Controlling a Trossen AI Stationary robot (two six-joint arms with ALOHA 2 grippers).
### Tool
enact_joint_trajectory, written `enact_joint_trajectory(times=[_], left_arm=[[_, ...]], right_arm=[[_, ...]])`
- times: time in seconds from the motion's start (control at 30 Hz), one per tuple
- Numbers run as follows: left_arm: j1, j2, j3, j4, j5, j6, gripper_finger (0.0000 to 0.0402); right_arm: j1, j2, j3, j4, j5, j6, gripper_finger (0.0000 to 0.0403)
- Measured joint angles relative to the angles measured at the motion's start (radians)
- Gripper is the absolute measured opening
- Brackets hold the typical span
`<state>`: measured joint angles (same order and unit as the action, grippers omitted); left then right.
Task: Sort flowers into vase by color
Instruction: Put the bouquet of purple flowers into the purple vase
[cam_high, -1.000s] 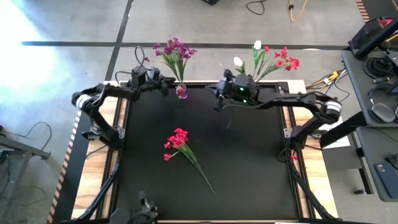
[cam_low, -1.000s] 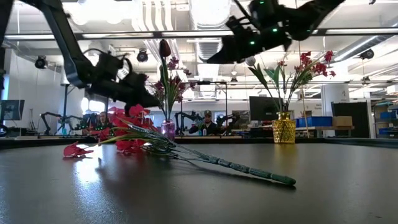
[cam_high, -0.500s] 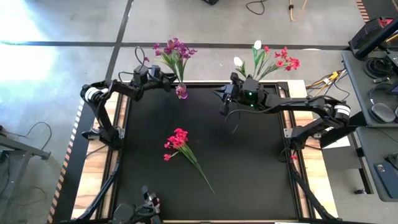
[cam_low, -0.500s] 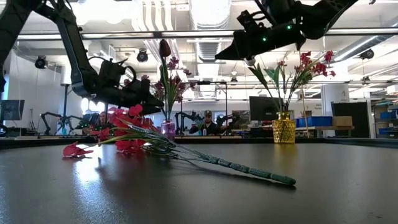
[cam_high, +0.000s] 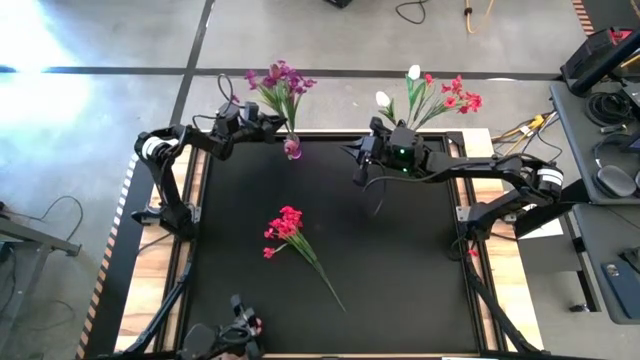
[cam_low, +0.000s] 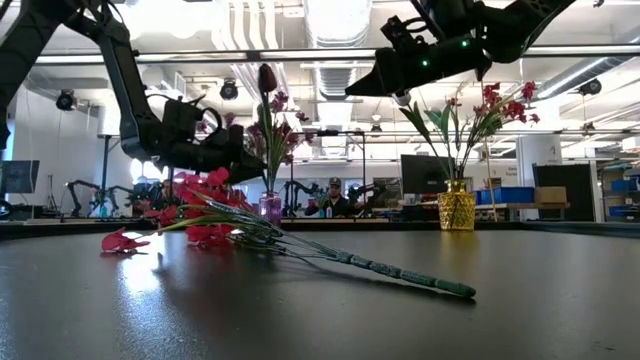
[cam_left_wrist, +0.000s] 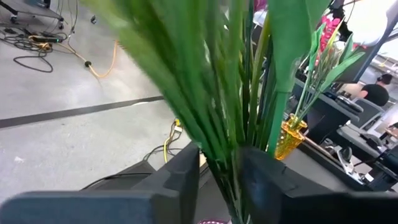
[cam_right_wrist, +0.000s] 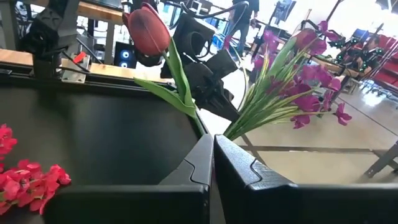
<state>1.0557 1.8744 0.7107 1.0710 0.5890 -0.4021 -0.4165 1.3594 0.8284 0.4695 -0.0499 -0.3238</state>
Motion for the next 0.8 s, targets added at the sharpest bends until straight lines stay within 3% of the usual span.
enact_joint_trajectory(times=[0.27, 0.8], left_arm=[[-0.001, -0.001, -0.001, 0.02, 0.023, 0.014, 0.0008], [-0.031, -0.026, -0.033, 0.046, 0.052, 0.096, 0.0002]], right_arm=[[0.0, 0.0, 0.0, 0.0, 0.0, 0.002, 0.0009], [0.0, 0.0, 0.0, 0.0, 0.0, 0.0, 0.0009]])
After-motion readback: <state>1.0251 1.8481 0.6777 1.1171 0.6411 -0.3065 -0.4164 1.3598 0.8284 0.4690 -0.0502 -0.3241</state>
